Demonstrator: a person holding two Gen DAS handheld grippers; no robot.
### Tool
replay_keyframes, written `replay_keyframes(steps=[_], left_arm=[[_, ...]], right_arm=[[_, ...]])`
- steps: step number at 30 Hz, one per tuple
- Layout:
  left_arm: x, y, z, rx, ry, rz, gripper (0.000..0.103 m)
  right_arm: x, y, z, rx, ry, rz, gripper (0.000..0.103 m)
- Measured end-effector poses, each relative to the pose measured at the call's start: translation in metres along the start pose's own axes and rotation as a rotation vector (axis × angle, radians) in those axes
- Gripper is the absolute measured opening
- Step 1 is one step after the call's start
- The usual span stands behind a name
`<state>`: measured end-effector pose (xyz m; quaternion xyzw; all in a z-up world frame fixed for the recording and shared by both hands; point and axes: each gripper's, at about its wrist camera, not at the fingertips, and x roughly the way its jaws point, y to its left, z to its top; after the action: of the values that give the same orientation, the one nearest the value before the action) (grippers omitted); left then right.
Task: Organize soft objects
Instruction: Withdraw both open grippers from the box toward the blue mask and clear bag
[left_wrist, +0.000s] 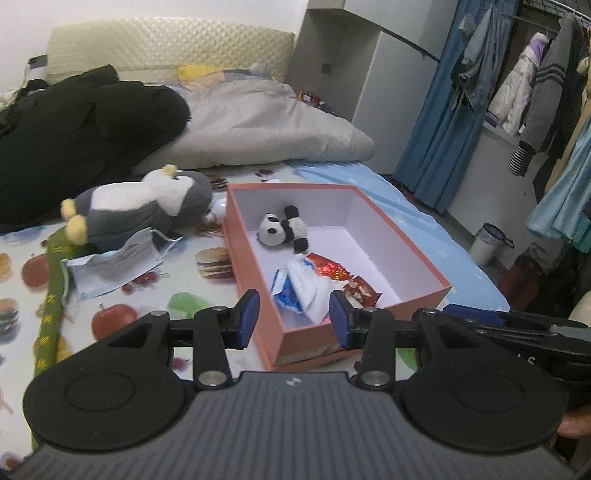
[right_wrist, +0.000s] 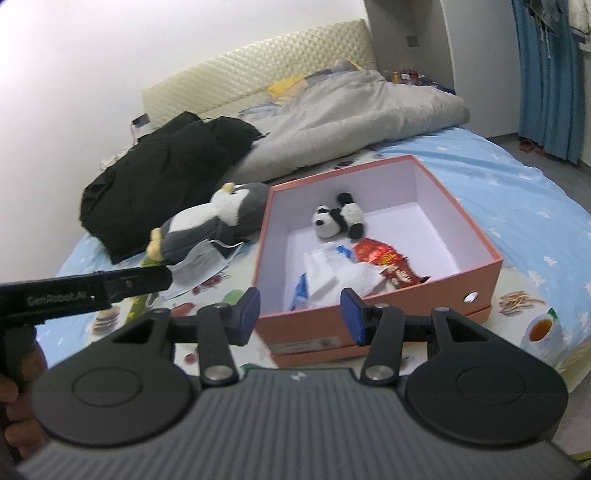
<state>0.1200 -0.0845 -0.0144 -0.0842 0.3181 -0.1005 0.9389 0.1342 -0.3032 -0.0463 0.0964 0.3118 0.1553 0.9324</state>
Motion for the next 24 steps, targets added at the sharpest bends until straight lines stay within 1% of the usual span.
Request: replay_keyframes(steps=[3,8,13,17,22,24], left_arm=[[-0.020,0.008,-0.013,-0.005,-0.022,0.027,0.048],[-0.042,0.025,-0.034,-0.036,-0.037,0.063,0.048],[-0.052,0.043,-0.059,-0.083,-0.041,0.107,0.048],[-0.062,0.056,-0.074,-0.116,-0.053,0.124,0.048],[-0.076,0.073,-0.091,-0.146,-0.068,0.170,0.048],[-0.077,0.081,-0.095,-0.156,-0.063,0.192,0.050]], right_arm=[[-0.007,0.014,-0.009,-0.029,-0.006,0.023,0.051],[-0.009,0.035,-0.023,-0.070,0.004,0.082,0.051],[-0.006,0.050,-0.035,-0.087,0.023,0.132,0.051],[-0.003,0.062,-0.042,-0.127,0.047,0.164,0.051],[0.000,0.078,-0.053,-0.165,0.075,0.196,0.051],[0.003,0.084,-0.057,-0.170,0.086,0.207,0.051]])
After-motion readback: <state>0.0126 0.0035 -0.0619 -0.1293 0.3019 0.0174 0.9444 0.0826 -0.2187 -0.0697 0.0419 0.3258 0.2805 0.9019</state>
